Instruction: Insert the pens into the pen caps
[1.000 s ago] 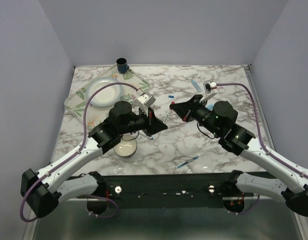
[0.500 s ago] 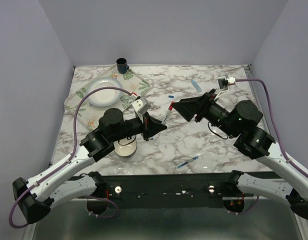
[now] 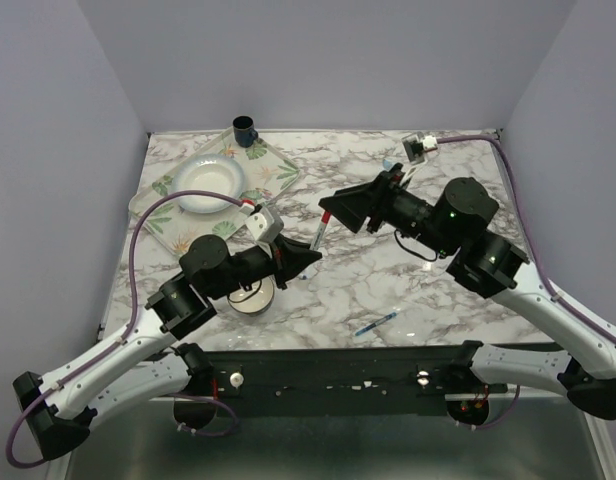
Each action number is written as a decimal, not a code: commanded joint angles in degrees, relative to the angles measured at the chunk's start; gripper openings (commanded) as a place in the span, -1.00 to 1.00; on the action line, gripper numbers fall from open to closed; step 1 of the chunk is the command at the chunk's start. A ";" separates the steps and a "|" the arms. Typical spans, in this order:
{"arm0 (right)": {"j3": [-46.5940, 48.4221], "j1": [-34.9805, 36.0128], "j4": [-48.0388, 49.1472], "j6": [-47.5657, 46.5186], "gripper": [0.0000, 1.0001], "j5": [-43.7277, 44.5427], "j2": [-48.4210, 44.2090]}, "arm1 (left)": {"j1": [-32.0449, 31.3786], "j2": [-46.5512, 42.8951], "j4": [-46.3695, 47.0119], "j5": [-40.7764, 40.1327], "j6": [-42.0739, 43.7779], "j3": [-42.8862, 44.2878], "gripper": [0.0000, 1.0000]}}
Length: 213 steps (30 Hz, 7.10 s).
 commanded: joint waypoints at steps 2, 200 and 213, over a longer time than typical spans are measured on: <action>1.51 2.43 1.08 -0.25 0.25 -0.39 2.87 | -0.27 0.30 -0.53 -0.75 1.09 1.76 -1.00; -25.21 16.23 -42.85 25.05 0.71 33.35 -31.40 | 1.66 36.74 -1.24 -11.39 -32.12 6.77 -0.99; -25.65 16.23 -48.40 29.46 0.70 35.48 -32.19 | 0.52 57.95 -0.88 -9.72 -39.70 13.18 -0.79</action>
